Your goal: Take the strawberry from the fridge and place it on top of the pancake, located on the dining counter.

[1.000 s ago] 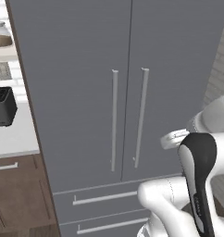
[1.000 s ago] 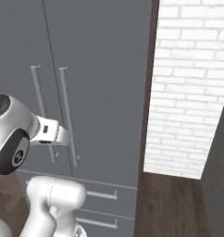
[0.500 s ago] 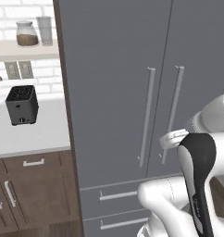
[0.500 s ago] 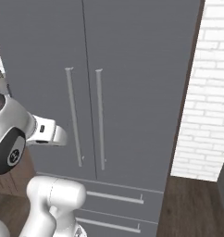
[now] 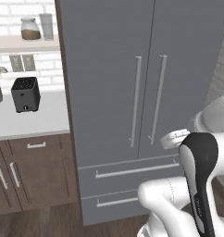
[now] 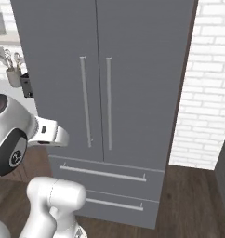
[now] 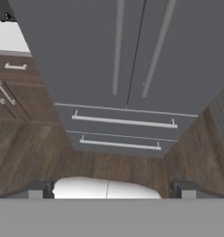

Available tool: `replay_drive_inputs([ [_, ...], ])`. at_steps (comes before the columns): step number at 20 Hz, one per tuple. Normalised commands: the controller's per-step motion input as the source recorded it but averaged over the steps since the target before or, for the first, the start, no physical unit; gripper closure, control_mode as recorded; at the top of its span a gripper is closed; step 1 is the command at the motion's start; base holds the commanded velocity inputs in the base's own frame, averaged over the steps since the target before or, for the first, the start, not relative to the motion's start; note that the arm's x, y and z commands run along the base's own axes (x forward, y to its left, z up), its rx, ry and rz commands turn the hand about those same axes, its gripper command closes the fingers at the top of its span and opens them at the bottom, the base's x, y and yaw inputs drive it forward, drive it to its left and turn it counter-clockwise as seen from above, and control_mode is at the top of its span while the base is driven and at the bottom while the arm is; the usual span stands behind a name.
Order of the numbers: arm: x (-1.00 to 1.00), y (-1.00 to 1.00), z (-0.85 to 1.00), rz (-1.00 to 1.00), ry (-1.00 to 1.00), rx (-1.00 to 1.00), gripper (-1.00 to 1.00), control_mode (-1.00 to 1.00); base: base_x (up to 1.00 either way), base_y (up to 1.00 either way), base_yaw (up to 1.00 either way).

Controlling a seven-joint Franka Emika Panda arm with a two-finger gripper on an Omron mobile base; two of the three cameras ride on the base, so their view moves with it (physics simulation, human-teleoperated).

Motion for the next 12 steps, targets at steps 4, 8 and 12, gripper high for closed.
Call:
replay_drive_inputs([
  [4, 0.00, 0.00, 0.00, 0.00, 0.00, 0.00, -1.00, 1.00, 0.01, -0.20, 0.00],
  [8, 0.00, 0.00, 0.00, 0.00, 0.00, 0.00, -1.00, 1.00, 0.25, -0.34, 0.00],
  [12, 0.00, 0.00, 0.00, 0.00, 0.00, 0.00, -1.00, 1.00, 0.13, -0.39, 0.00],
])
